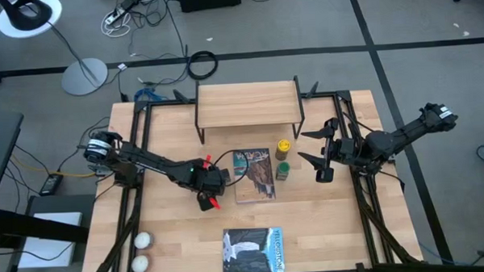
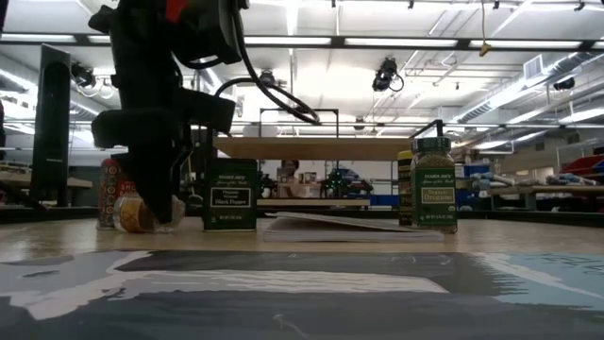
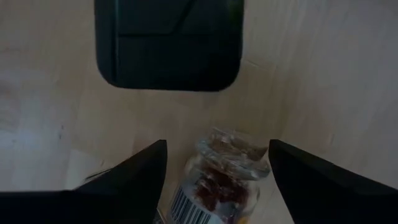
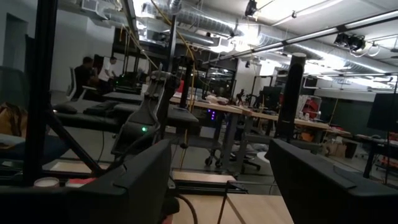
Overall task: Shelf spices
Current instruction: Put the brown seasoning bottle on the shelf
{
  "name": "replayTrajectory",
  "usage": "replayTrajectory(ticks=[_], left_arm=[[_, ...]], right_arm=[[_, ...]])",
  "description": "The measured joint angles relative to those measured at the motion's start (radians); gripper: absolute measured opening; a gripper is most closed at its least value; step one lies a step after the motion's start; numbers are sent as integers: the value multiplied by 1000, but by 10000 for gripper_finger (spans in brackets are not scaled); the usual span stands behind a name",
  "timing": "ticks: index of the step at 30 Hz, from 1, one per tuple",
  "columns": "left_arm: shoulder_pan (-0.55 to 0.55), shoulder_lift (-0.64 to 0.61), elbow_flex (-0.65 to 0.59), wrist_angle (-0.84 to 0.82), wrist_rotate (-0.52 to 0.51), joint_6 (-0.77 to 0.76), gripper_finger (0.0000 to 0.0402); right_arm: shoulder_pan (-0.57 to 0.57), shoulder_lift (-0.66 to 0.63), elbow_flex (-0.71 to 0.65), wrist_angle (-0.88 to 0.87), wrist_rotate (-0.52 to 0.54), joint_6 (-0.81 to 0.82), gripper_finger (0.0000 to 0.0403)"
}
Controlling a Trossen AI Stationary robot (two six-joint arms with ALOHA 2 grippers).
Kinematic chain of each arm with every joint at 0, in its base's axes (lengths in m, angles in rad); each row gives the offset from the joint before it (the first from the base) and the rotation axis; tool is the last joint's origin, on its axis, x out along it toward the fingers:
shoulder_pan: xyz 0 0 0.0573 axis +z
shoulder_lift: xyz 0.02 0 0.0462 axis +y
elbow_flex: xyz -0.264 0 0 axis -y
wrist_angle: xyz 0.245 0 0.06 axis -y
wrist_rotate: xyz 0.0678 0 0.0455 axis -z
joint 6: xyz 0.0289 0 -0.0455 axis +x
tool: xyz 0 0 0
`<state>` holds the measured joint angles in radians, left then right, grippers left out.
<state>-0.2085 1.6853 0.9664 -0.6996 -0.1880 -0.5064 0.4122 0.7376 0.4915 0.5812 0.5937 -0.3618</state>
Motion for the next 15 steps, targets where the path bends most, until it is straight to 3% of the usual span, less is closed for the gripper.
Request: replayTrajectory(ticks=[6,15], left_arm=[[0,3,9,-30,15,29,241],[-3,14,40,-54,34,107,244]], right_arm=[[0,0,0,0,0,0,270],[0,0,0,-1,0,0,270]])
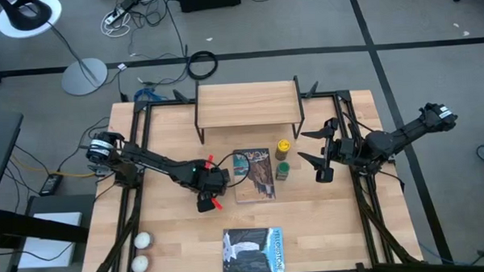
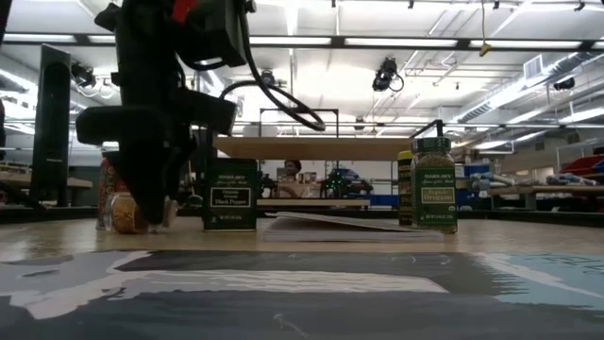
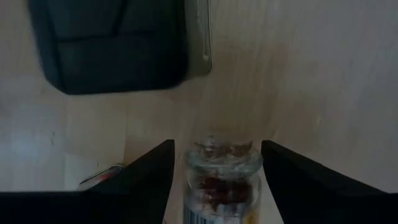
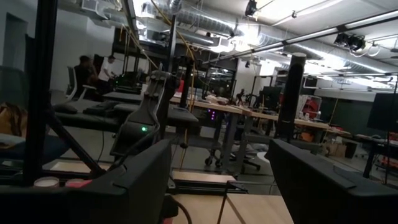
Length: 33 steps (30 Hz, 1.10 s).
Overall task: Shelf spices
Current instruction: Put the brown seasoning bottle on the shelf
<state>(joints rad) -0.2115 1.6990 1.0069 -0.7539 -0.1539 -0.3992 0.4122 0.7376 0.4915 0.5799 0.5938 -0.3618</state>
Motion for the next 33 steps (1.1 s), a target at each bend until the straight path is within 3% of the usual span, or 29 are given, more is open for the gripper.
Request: replayTrajectory(ticks=[9,18,24,33], left_arm=[[0,44,1,1,11,-1,231],[-1,54,4,3,18,1,175],[-1,57,13,-9,10,1,174],[-14,39,122,-100,-52,17,174]], right_arm=[[-2,0,0,-5,0,0,270],[-2,0,0,-5,0,0,270],[-2,0,0,-5,0,0,270],[-2,0,0,-6,0,0,270]])
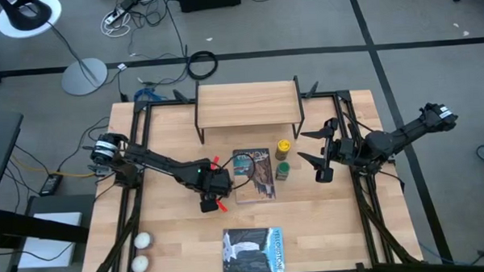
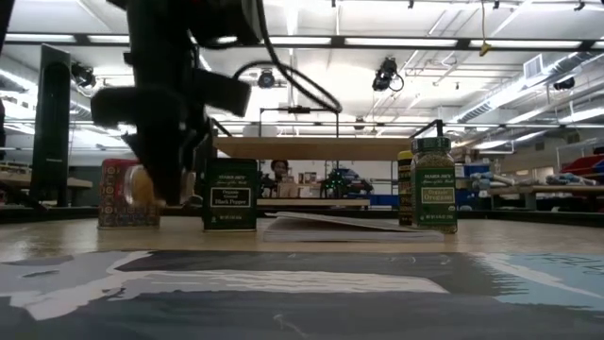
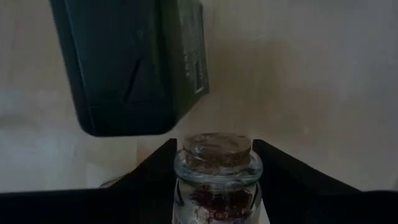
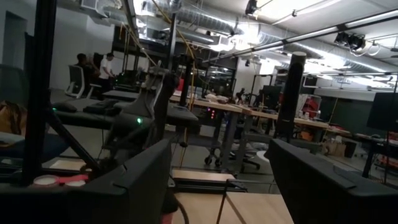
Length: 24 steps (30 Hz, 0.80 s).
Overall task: Shelf spices
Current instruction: Put the brown seasoning bottle on the shelf
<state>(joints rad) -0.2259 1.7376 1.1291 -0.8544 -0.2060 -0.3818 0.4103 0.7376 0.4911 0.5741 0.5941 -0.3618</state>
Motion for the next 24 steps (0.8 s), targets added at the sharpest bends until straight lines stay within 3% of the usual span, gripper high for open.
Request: replayTrajectory(ticks=[8,11,17,21,24], left_arm=[[-19,-74,81,-84,-48,5,174],[-27,-133,109,-95,-119,5,174],[-30,-308,131,-83,-373,5,174],[-16,-431,129,3,-572,41,174],[14,-494,128,106,-662,114,174]], right_arm=[[0,0,0,0,0,0,270],[0,0,0,0,0,0,270],[0,0,0,0,0,0,270],[0,0,0,1,0,0,270],[0,0,0,5,0,0,270]])
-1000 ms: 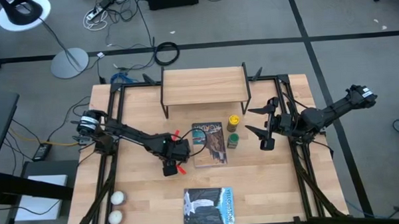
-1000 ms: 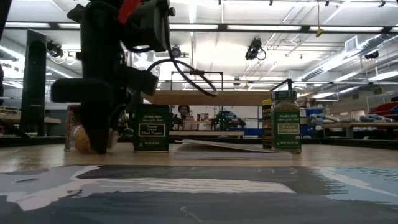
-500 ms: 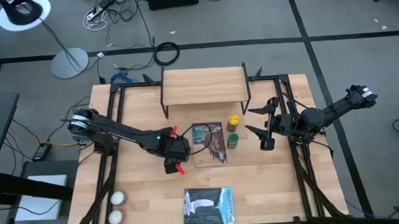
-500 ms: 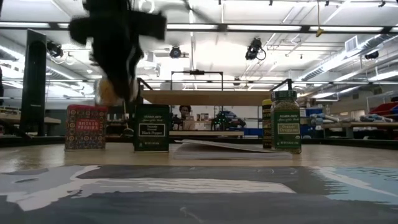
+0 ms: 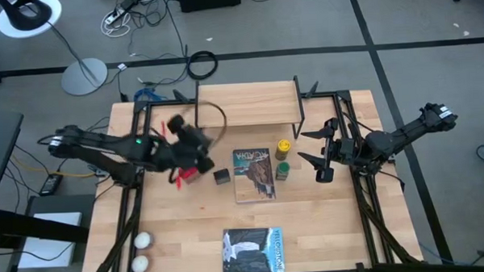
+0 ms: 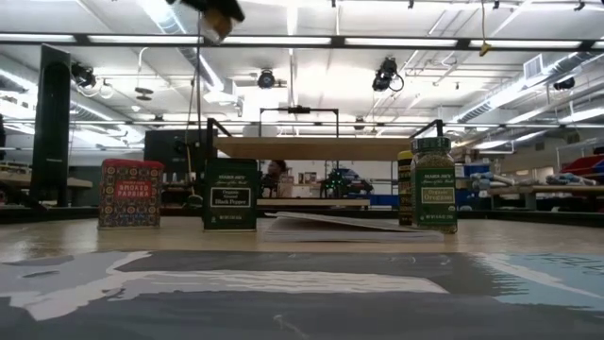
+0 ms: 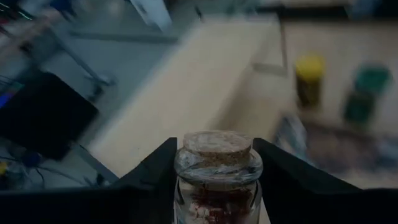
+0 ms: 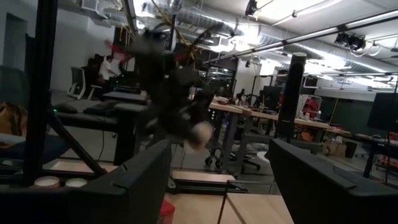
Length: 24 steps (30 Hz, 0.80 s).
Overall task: Shelf spices
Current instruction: Put the brown seasoning bottle on the shelf
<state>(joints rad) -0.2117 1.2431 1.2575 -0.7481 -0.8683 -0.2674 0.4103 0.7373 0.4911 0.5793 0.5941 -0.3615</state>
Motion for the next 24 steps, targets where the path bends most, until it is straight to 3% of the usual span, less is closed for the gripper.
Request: replayTrajectory(ticks=[8,15,24], left_arm=[[168,-34,-1,270,-9,236,174],[381,-25,-78,596,249,339,174],[648,-25,-287,948,553,314,174]], right_arm=[[0,0,0,9,0,0,270],[0,0,0,11,0,0,270],[0,0,0,11,0,0,270]])
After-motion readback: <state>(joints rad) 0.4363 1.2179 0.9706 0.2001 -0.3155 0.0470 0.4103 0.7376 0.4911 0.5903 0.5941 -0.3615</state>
